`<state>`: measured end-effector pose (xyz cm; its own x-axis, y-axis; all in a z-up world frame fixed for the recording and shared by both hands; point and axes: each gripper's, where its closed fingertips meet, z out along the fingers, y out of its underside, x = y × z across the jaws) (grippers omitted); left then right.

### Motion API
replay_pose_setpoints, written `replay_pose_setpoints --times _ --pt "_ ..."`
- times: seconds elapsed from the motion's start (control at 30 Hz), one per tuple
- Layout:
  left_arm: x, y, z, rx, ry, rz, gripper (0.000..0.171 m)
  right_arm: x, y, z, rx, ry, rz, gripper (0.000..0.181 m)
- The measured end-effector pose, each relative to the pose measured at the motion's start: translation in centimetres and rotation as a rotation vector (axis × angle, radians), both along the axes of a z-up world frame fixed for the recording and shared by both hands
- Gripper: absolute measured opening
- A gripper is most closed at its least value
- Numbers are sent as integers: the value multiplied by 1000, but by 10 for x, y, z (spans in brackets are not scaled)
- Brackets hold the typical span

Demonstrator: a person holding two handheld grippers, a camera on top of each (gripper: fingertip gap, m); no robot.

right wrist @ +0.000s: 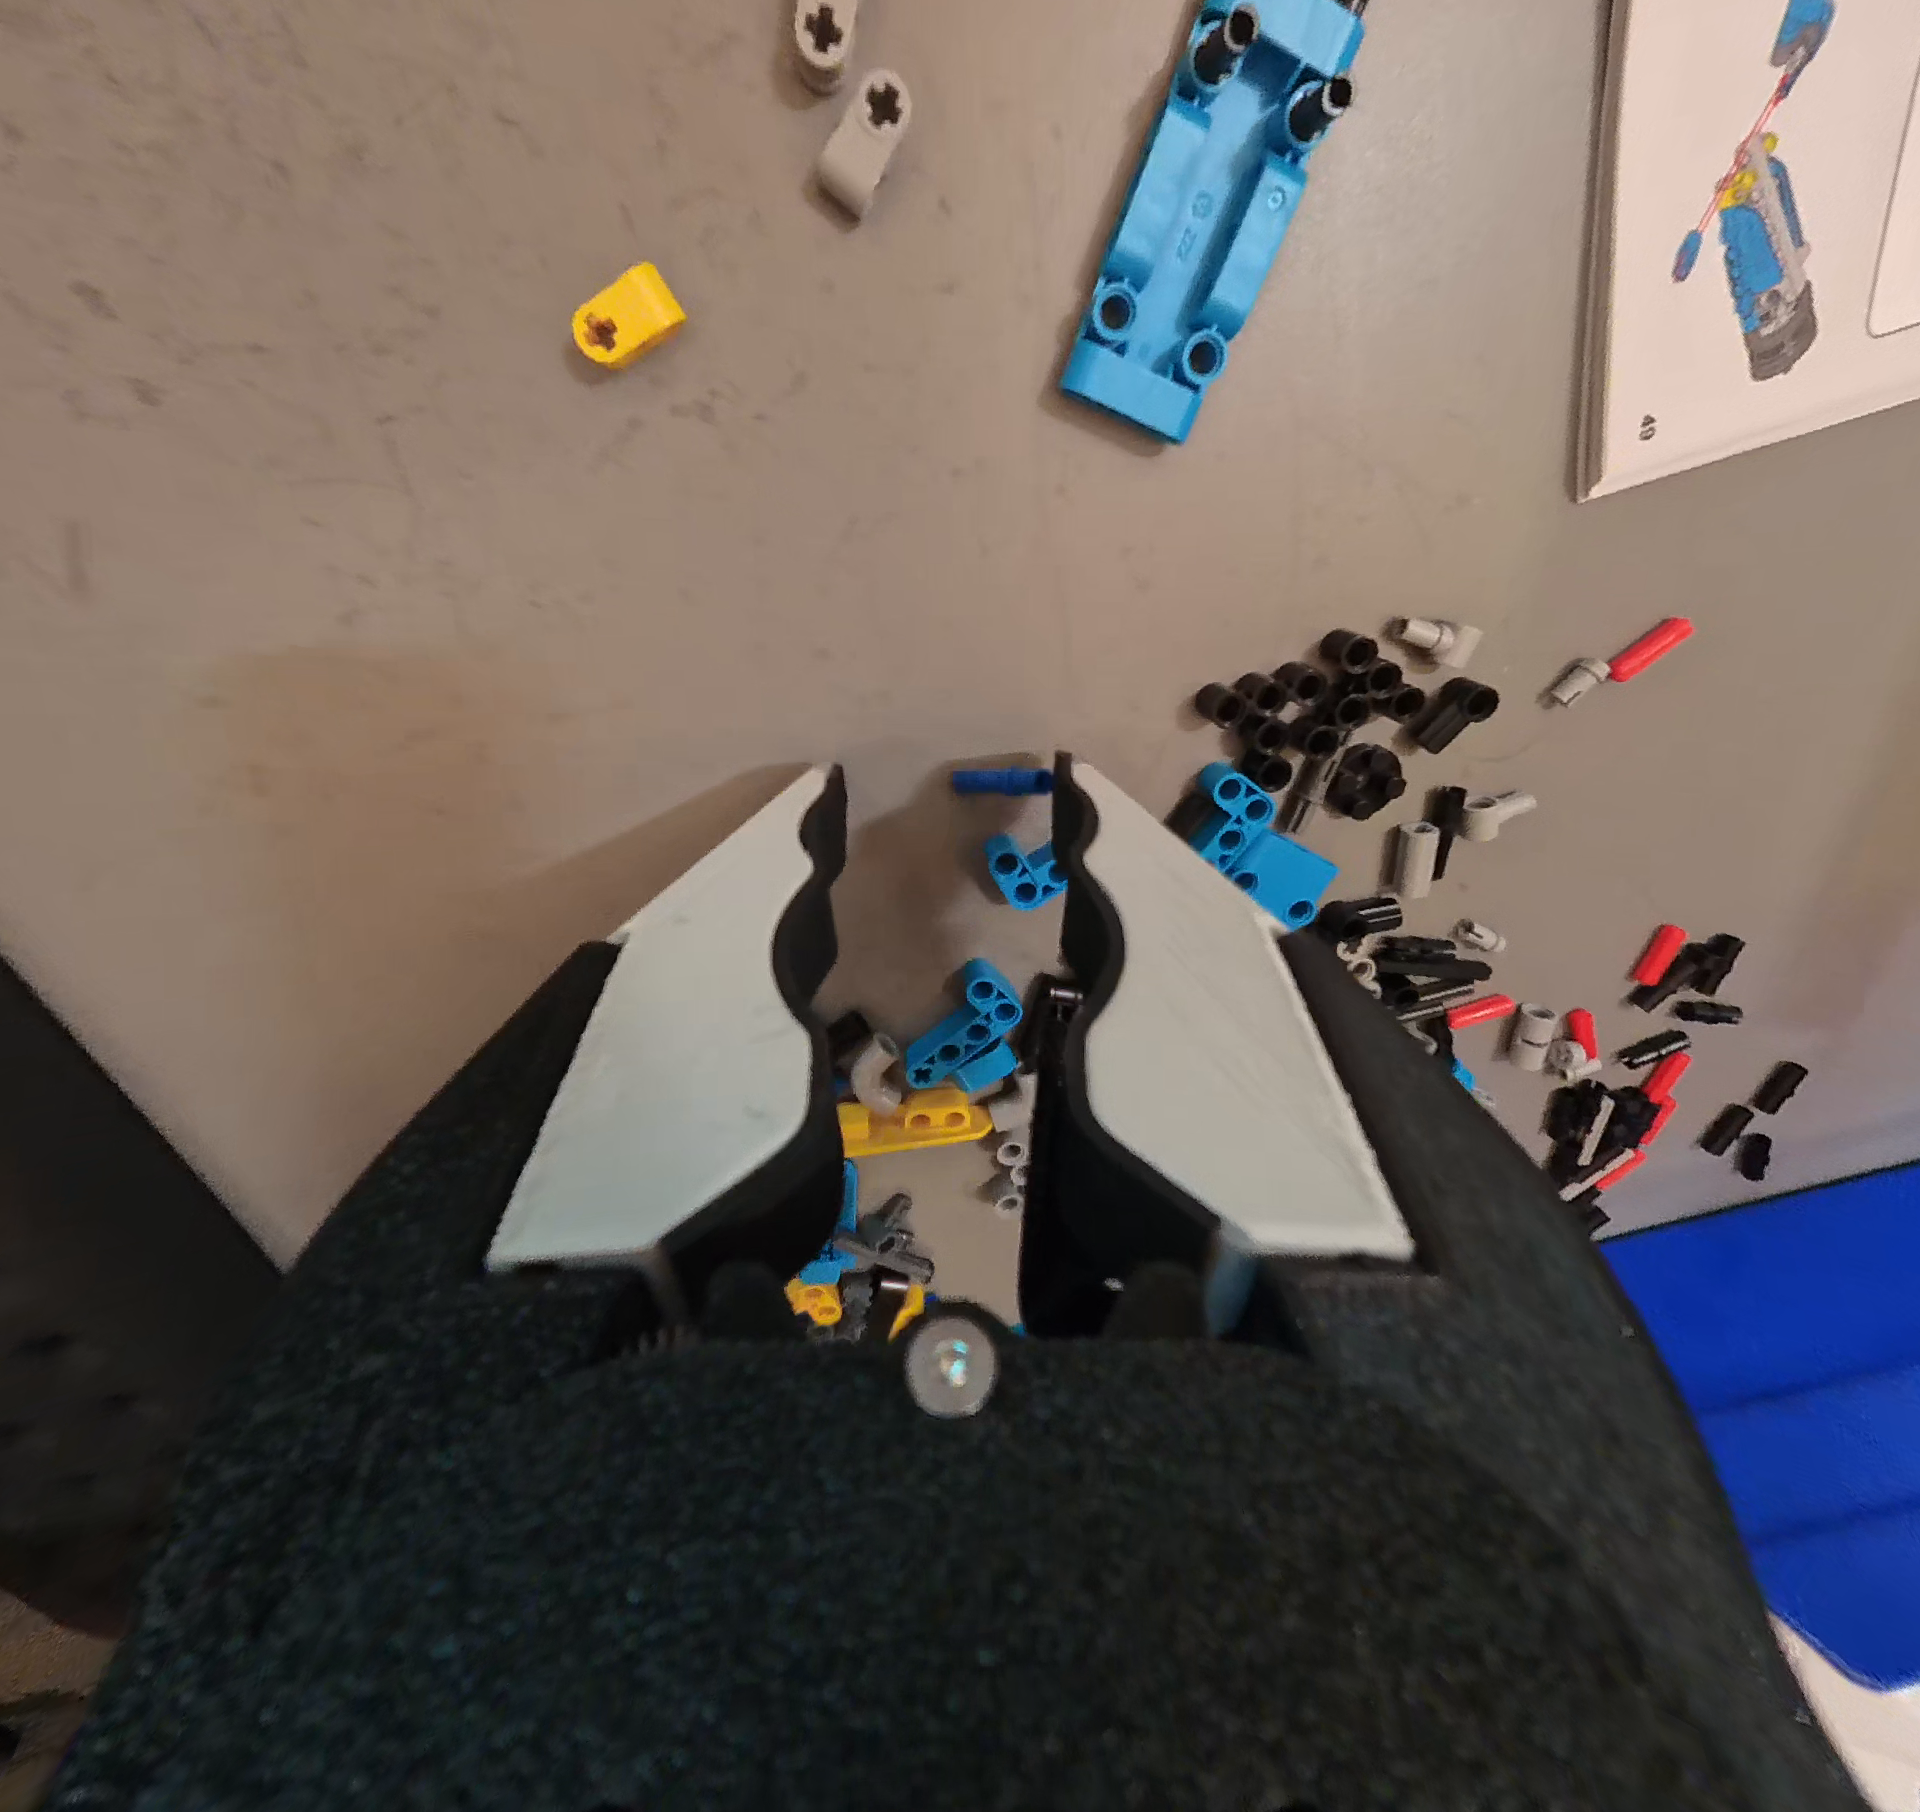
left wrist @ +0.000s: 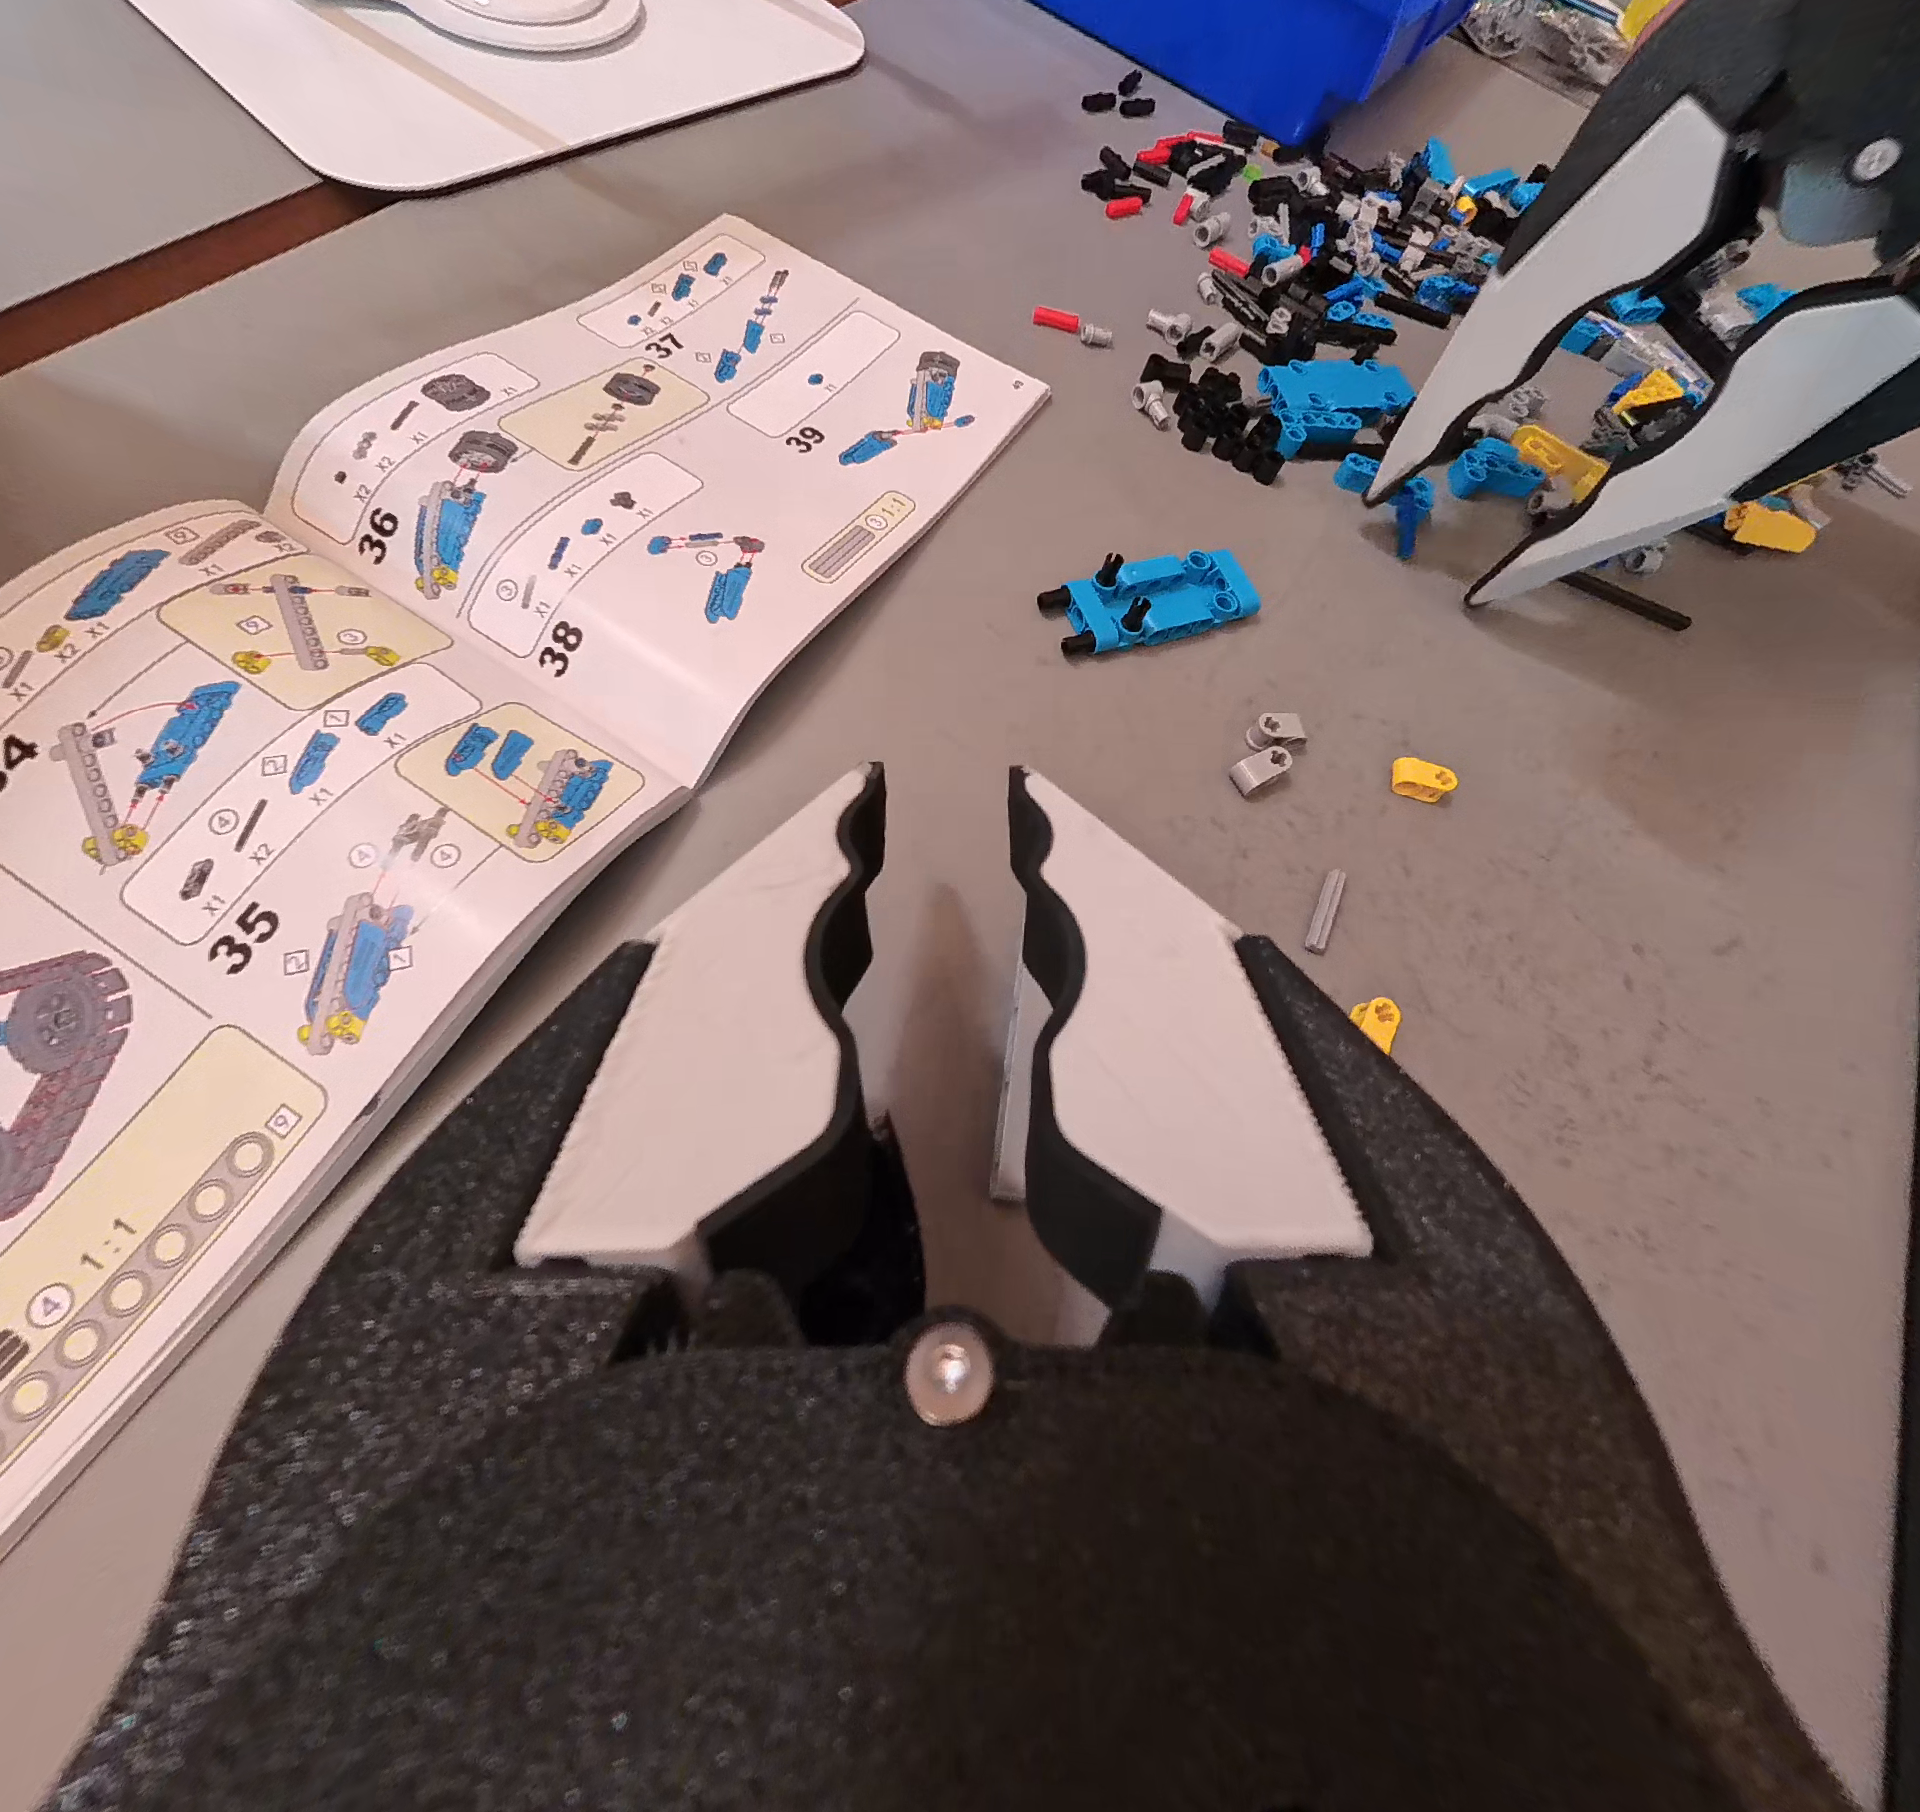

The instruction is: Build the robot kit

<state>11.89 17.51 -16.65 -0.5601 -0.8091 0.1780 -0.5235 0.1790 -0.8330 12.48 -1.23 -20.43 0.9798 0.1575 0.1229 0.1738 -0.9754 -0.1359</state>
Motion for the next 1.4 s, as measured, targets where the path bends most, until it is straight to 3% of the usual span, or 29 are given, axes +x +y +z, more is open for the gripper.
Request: replay_pose_setpoints --times 0.23,0.5,0.73,1.2,1.33,1.4 --pt "0 0 0 0 -1 1 23 -9 -1 3 19 7 1 33" --pt "-1 -3 0 -3 1 -9 23 1 22 4 174 4 -43 32" --pt "-5 -10 1 -14 8 -40 23 -1 55 7 335 215 -124 29" --pt "-12 -27 2 -37 18 -92 23 -6 63 -5 328 157 -220 5" --pt "-18 -40 6 -102 32 -137 19 -21 92 16 563 269 -235 4" --pt "-24 -48 9 -140 41 -183 8 -28 110 36 744 356 -258 4"
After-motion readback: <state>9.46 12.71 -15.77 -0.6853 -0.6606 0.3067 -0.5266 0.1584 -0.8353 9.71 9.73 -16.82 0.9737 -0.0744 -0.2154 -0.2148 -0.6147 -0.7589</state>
